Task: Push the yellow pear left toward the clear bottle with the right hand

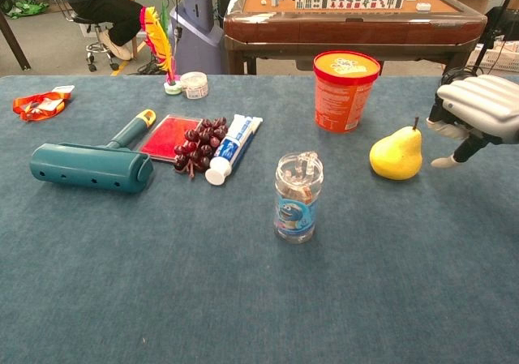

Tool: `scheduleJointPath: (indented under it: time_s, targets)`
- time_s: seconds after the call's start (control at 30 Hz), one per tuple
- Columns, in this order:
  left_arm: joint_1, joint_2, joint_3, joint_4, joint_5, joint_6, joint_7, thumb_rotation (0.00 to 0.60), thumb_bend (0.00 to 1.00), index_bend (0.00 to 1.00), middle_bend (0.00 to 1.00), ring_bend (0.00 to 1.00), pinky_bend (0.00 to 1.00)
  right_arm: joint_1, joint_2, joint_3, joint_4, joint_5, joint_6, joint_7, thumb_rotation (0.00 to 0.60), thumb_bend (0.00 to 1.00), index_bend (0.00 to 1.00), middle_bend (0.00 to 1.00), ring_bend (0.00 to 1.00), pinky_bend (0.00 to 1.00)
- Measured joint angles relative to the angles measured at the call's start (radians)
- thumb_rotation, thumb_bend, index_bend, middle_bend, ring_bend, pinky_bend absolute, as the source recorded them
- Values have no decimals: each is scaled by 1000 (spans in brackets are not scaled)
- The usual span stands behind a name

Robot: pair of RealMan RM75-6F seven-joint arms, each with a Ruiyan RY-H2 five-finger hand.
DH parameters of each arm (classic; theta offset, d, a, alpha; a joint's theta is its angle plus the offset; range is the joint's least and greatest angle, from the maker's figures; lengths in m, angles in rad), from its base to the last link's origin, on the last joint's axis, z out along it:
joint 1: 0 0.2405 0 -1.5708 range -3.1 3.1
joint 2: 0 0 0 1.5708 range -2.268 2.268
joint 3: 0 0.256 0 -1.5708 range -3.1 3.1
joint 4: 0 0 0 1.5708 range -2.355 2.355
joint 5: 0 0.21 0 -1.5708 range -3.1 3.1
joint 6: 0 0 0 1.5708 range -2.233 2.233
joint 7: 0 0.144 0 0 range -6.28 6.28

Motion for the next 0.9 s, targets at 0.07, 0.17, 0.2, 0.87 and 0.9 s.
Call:
scheduleJointPath:
  time_s: [0.07, 0.17, 0.2, 0.87, 0.9]
  targets:
    - [0, -1, 1, -1, 1, 0, 2, 600, 87, 487, 448, 430, 590, 0, 2, 1, 5, 3, -3, 1, 600, 0, 1000, 1000, 1000, 1000]
    - [-1, -2, 1, 0, -1, -3, 3, 600, 87, 487, 448, 430, 590, 0, 2, 2, 15, 8, -7, 2, 600, 0, 1000, 1000, 1000, 1000]
    - [-1, -2, 1, 1, -1, -4, 4, 600, 87, 487, 448, 430, 590, 1, 2, 2, 18, 9, -8, 3, 600, 0, 1000, 1000, 1000, 1000]
    - [0, 0, -1, 5, -11, -11, -9, 600, 87, 487, 448, 430, 590, 55, -82, 9, 152, 2, -32, 73, 600, 0, 1000, 1000, 1000, 1000]
    - [0, 0, -1, 5, -11, -11, -9, 600, 87, 487, 448, 430, 590, 57, -86, 9, 156, 0, -31, 76, 600, 0, 1000, 1000, 1000, 1000]
